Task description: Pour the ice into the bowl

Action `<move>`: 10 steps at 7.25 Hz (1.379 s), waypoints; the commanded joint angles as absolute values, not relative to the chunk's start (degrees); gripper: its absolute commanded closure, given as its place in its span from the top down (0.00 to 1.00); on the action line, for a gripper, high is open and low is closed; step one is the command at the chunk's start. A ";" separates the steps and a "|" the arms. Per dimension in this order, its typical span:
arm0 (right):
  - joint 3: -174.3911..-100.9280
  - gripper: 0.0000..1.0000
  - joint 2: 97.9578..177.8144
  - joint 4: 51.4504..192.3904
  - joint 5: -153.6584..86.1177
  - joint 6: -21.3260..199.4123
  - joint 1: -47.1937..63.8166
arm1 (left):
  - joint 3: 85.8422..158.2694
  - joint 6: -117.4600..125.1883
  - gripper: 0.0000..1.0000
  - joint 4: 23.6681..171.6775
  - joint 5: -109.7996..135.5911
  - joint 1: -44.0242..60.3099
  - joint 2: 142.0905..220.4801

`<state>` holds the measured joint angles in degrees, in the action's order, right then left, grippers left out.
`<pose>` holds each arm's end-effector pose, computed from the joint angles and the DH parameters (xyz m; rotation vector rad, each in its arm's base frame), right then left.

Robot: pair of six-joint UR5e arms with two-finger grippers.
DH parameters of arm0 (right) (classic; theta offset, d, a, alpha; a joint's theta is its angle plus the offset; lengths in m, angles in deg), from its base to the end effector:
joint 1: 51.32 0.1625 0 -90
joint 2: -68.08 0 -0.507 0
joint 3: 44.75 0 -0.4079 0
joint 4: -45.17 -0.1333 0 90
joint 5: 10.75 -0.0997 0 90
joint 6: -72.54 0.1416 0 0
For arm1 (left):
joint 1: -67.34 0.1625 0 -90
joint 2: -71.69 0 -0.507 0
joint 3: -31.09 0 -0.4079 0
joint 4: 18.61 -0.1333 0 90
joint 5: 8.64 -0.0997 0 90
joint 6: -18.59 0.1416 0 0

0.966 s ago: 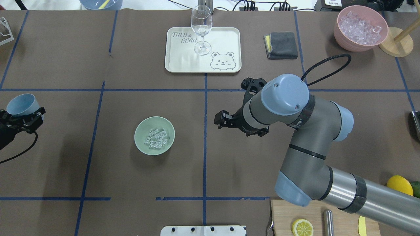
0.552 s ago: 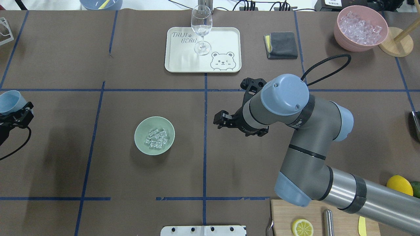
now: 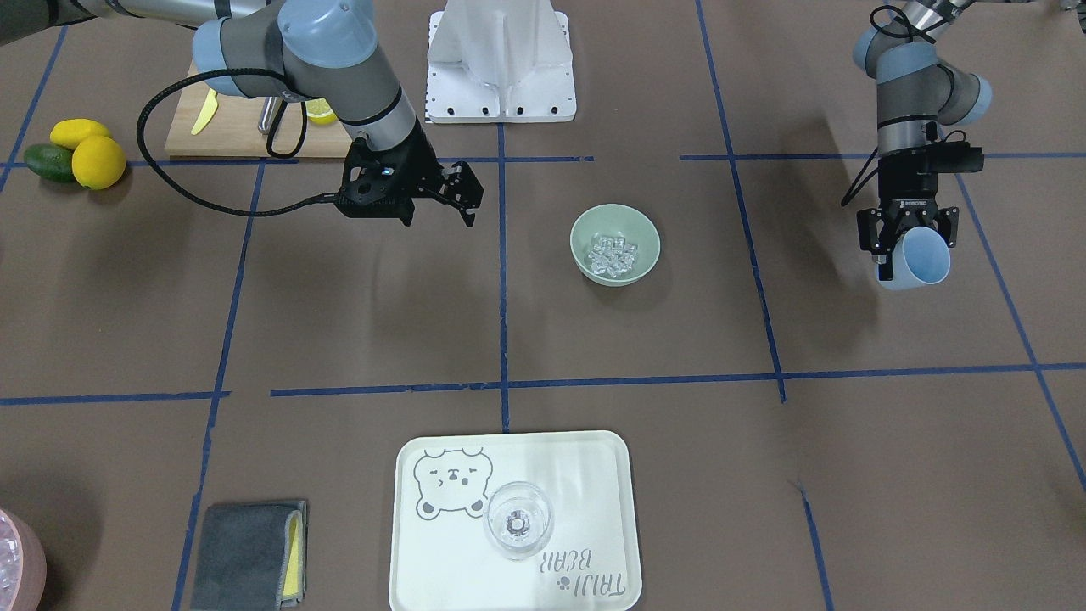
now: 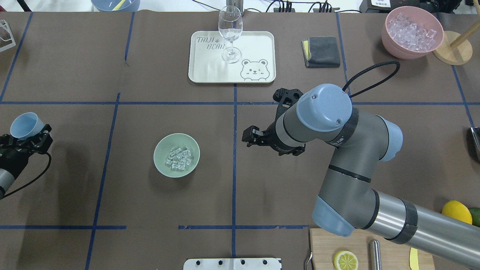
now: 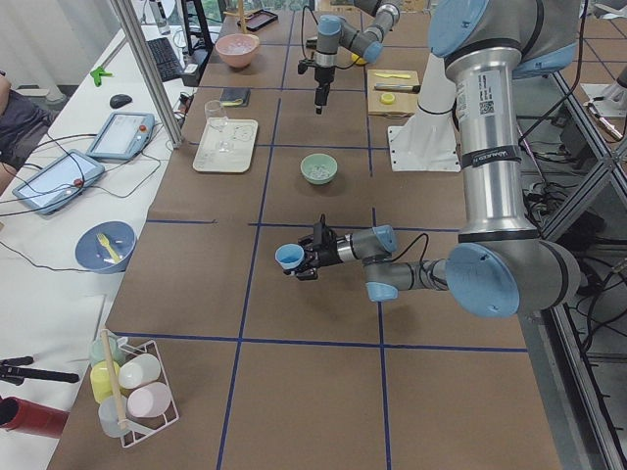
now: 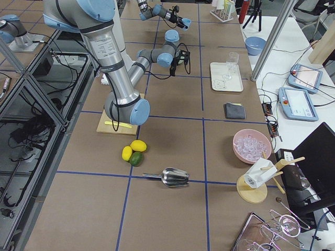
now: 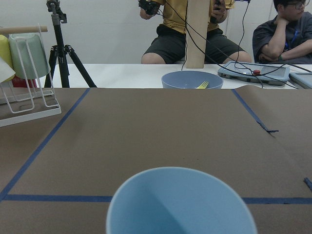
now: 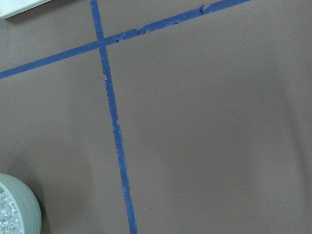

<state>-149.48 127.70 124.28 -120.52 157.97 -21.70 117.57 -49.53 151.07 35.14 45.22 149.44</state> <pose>-0.5754 -0.4254 0.3028 -0.0187 -1.0190 0.2303 0.2974 -0.3751 0.7224 1.0613 0.7057 -0.4524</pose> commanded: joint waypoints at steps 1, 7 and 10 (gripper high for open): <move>-149.52 1.00 127.67 124.28 -120.52 157.97 -21.70 | 116.26 -49.70 0.00 150.85 33.21 47.20 150.00; -149.61 1.00 127.67 124.28 -120.52 157.97 -21.70 | 116.08 -49.70 0.57 150.85 33.20 48.00 150.00; -149.61 1.00 127.67 124.28 -120.52 157.97 -21.61 | 115.99 -49.52 1.00 150.85 33.11 48.00 150.00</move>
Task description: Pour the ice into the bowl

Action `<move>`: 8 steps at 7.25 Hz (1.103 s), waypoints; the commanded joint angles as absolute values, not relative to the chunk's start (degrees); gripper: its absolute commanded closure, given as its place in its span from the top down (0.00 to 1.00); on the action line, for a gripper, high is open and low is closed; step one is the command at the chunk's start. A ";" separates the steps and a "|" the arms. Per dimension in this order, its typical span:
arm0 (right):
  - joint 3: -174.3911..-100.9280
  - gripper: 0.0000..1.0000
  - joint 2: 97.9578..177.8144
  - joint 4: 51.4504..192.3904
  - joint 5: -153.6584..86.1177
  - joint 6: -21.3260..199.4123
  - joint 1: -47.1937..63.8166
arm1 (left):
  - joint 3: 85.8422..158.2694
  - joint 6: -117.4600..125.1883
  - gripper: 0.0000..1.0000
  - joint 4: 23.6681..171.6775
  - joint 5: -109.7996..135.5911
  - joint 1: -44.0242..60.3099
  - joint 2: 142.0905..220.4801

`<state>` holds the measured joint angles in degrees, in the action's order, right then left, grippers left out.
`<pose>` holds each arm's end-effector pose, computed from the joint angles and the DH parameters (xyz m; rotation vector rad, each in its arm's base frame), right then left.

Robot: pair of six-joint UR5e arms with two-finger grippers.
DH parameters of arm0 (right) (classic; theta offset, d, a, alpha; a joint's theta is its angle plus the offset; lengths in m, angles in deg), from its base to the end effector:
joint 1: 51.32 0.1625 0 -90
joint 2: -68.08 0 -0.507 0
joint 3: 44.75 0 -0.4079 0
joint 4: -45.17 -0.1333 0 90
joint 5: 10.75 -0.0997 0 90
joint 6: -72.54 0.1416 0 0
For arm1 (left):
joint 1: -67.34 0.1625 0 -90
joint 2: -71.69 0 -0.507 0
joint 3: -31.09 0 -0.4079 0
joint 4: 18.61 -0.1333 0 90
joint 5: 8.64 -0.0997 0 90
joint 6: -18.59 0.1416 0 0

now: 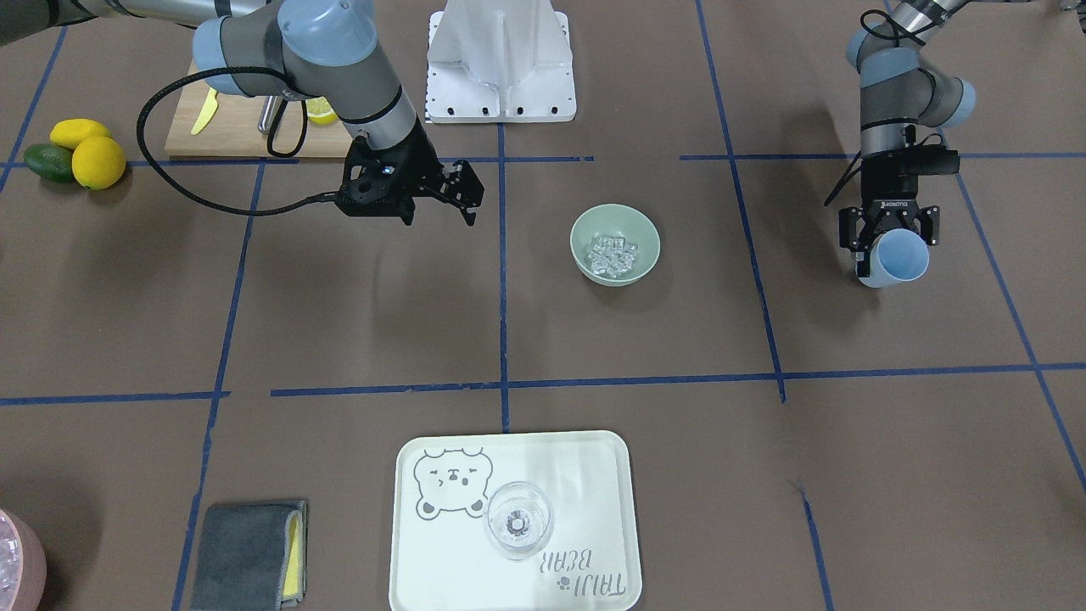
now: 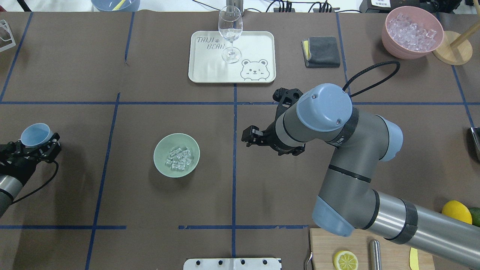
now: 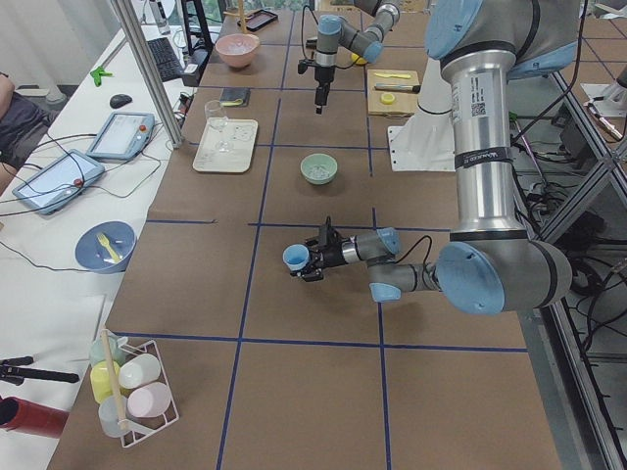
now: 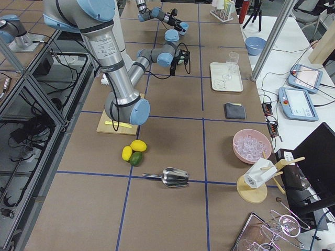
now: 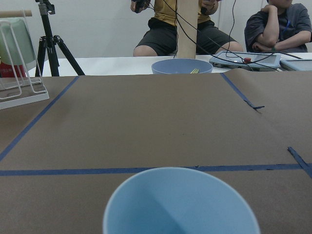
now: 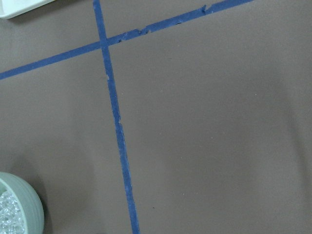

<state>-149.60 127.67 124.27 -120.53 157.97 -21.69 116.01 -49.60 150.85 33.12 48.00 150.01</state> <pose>-0.5749 -0.4252 0.3014 -0.0178 -1.0216 0.2296 0.3148 -0.3637 0.7313 1.0651 0.6946 -0.4224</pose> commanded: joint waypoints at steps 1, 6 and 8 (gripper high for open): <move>-149.61 1.00 127.67 124.28 -120.52 157.97 -21.70 | 115.99 -49.43 1.00 150.85 33.11 48.00 150.00; -149.61 1.00 127.67 124.28 -120.52 157.97 -21.70 | 116.52 -45.39 1.00 151.46 33.73 47.83 148.51; -149.61 1.00 127.58 124.28 -120.52 157.97 -21.70 | 116.52 -45.39 1.00 151.55 35.64 48.18 148.42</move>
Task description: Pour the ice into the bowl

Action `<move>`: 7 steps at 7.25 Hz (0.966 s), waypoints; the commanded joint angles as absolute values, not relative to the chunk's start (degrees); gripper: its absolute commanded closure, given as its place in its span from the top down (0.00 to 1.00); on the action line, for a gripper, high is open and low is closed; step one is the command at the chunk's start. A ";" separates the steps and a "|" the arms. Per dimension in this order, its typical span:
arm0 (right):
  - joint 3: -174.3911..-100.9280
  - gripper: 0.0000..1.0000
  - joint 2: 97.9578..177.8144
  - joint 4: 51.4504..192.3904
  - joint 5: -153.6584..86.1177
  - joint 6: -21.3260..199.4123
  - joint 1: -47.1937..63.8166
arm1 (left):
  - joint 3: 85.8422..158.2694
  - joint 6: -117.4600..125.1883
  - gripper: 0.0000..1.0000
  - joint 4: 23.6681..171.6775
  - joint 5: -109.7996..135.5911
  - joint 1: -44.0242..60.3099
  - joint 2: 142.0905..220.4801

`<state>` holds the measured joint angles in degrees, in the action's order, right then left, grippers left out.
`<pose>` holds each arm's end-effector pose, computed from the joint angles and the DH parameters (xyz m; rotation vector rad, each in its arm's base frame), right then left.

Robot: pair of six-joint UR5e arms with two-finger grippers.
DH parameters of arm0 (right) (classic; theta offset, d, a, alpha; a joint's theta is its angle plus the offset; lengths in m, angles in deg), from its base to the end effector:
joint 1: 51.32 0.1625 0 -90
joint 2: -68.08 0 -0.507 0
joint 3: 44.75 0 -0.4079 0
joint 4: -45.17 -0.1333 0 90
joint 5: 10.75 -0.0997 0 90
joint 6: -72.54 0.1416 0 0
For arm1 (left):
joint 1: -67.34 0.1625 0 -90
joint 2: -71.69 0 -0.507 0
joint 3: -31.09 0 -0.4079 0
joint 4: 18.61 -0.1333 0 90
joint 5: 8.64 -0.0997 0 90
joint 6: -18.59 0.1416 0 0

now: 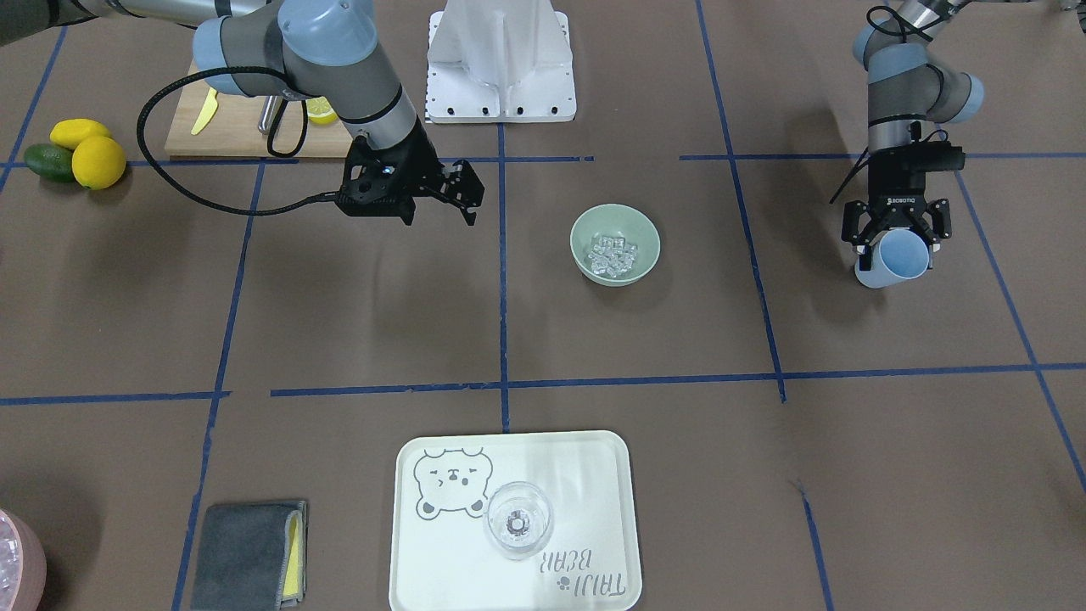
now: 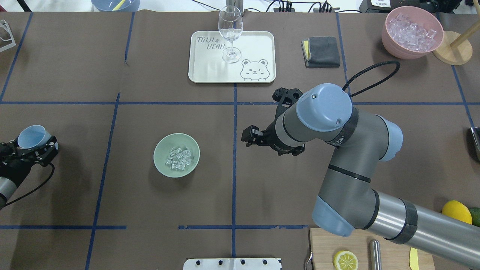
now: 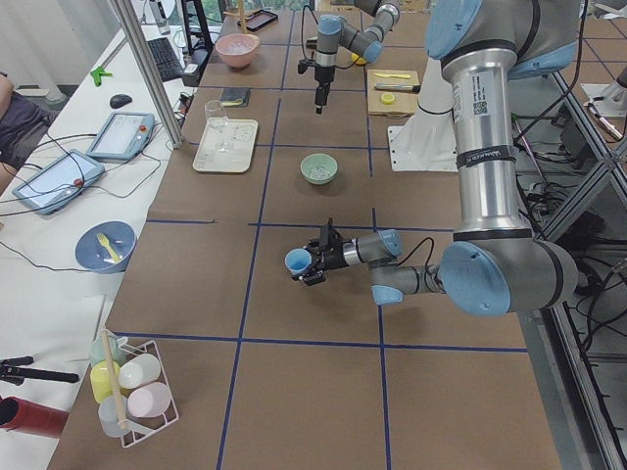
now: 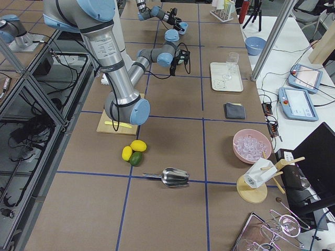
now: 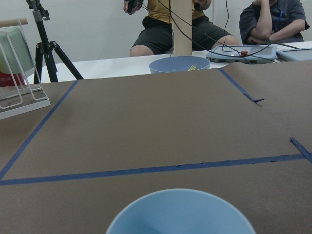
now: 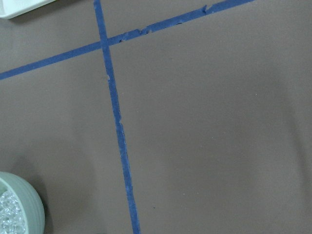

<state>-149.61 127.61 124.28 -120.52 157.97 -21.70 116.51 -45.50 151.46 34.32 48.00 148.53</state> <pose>-0.5750 -0.4252 0.3006 -0.0174 -1.0225 0.2293 0.3035 -0.3576 0.7370 1.0696 0.6589 -0.3464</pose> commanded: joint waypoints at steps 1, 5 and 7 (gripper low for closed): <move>-149.61 1.00 127.58 124.28 -120.52 157.97 -21.70 | 116.52 -45.39 1.00 151.55 36.53 48.18 148.42; -149.69 1.00 127.58 124.36 -120.52 157.97 -21.70 | 121.68 -45.39 1.00 152.34 42.32 48.27 142.81; -149.61 1.00 127.58 124.36 -120.52 157.97 -21.70 | 123.97 -45.21 1.00 152.34 47.67 48.27 141.40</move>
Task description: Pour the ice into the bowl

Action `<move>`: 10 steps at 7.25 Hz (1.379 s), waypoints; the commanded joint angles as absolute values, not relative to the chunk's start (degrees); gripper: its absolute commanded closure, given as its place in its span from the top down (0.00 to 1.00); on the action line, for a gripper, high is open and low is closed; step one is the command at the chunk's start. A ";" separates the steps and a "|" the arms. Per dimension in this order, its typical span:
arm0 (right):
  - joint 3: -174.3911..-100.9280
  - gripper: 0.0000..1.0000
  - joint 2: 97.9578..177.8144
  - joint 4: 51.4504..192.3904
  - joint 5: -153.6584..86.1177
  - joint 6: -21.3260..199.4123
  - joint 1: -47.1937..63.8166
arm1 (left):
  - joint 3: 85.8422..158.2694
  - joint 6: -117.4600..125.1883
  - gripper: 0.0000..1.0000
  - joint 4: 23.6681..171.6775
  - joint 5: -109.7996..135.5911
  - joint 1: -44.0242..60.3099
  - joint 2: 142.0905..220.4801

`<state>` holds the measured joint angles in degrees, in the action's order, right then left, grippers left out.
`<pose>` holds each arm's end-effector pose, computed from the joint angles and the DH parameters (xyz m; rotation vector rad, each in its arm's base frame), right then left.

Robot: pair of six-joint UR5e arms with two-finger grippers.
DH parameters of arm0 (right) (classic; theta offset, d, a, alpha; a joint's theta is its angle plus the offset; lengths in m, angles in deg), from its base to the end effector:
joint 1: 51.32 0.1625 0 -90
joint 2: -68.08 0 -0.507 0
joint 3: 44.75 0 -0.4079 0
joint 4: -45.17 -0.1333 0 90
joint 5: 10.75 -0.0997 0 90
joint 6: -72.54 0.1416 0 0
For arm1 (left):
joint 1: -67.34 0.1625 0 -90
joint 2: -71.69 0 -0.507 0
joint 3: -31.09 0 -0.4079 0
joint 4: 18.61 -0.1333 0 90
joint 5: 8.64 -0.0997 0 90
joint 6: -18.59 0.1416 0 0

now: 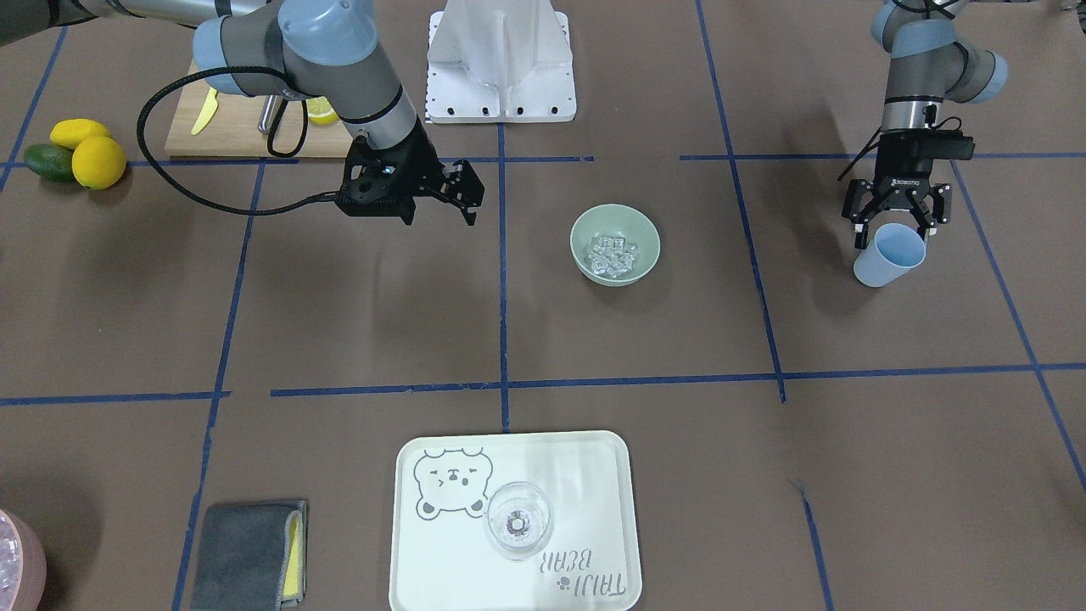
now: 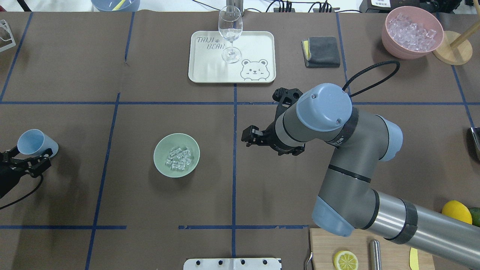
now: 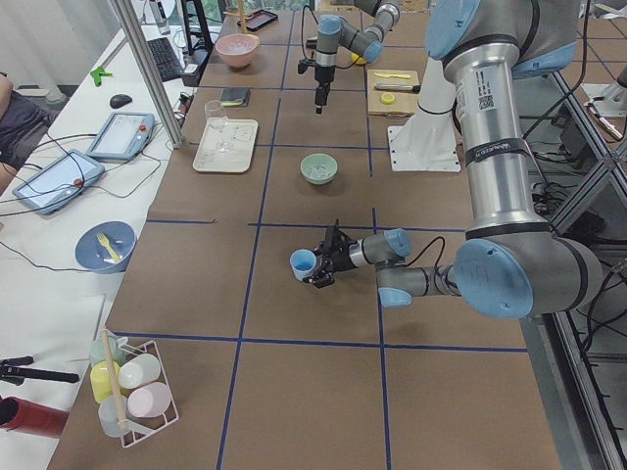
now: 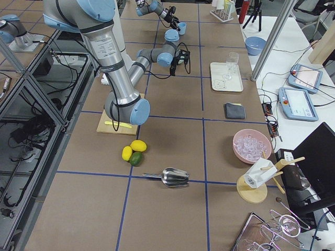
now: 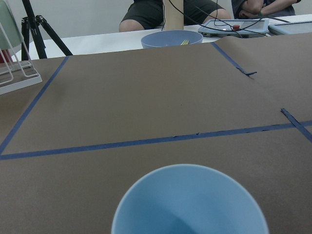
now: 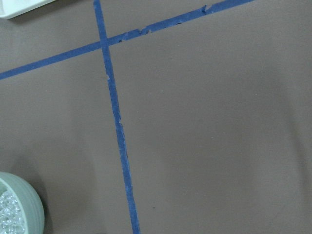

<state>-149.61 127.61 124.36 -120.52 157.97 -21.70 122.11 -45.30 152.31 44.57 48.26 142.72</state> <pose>-0.5751 -0.4252 0.3008 -0.0178 -1.0212 0.2297 0.2780 -0.3269 0.7304 0.9353 0.7547 -0.2448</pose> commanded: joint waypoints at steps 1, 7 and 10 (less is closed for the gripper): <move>-149.61 1.00 127.58 124.36 -120.52 157.97 -21.79 | 128.42 -45.13 1.00 152.25 51.18 48.27 137.73; -149.52 1.00 126.09 124.63 -119.56 157.97 -22.84 | 143.23 -37.24 1.00 151.03 62.27 46.17 126.97; -149.08 1.00 124.95 124.89 -119.47 157.97 -23.46 | 144.55 -23.28 1.00 144.01 75.18 31.16 132.05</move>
<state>-149.23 125.34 124.82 -119.54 157.97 -23.22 144.43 -28.36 146.53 70.26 36.13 129.77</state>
